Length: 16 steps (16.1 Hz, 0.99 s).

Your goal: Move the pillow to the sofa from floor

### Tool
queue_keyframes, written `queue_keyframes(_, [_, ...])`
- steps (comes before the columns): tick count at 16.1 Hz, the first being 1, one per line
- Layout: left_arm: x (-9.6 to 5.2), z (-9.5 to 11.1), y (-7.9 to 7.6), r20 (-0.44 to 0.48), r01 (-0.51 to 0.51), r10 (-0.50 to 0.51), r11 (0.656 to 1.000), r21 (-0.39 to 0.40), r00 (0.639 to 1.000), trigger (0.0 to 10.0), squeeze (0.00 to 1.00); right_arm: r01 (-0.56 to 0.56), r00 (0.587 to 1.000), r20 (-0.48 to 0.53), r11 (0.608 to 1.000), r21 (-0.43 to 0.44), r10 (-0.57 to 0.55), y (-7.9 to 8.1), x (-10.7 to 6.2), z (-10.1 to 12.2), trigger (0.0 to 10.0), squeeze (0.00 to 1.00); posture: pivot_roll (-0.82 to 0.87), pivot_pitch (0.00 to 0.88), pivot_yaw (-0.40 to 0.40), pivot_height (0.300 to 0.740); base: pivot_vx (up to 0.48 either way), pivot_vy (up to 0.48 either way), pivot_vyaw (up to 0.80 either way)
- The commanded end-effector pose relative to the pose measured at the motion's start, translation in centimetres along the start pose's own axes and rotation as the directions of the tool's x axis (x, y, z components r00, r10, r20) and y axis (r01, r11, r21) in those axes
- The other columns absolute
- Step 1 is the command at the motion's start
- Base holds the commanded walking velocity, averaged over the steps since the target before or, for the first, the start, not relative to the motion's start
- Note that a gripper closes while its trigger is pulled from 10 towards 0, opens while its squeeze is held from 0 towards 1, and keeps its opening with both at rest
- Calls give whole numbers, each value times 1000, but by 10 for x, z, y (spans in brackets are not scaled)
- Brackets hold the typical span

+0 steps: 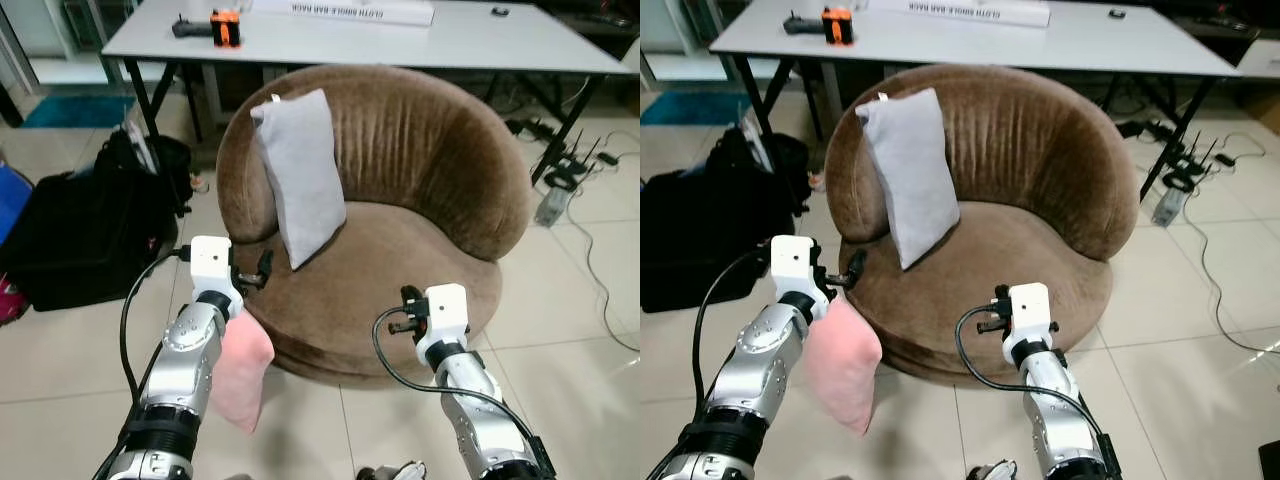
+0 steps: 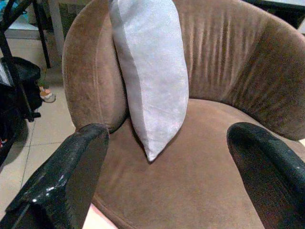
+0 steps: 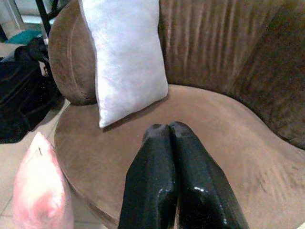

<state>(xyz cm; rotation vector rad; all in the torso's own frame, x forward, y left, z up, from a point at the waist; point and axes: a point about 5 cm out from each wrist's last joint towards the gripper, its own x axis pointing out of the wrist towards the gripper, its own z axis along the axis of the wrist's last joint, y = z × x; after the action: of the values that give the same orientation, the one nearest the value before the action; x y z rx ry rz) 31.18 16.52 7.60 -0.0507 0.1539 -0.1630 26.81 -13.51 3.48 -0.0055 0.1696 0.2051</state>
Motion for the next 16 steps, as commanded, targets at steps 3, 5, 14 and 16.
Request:
queue_keyframes(3, [0, 0, -5, 3, 21, -21, 999, 28, 1000, 10000, 0, 11, 1000, -10, 1000, -6, -11, -3, -3, 0, 10000, 0, -88, 86, -38, 740, 0, 0, 0])
queue_keyframes(5, [0, 0, -6, 4, 24, -24, 999, 27, 1000, 10000, 0, 12, 1000, -12, 1000, -7, -12, -3, -4, 0, 10000, 0, -92, 88, -37, 740, 0, 0, 0])
queue_keyframes(14, [0, 0, -6, 5, 25, -25, 999, 44, 1000, 10000, 0, 19, 1000, -25, 1000, -5, -19, -3, -7, -1, 10000, 0, -100, 98, -31, 740, 0, 0, 0])
queue_keyframes(16, [0, 1, -5, 9, 18, -18, 1000, 22, 1000, 10000, 0, 17, 999, -29, 1000, -5, -17, -3, -8, -2, 10000, 0, -100, 98, -32, 740, 0, 0, 0])
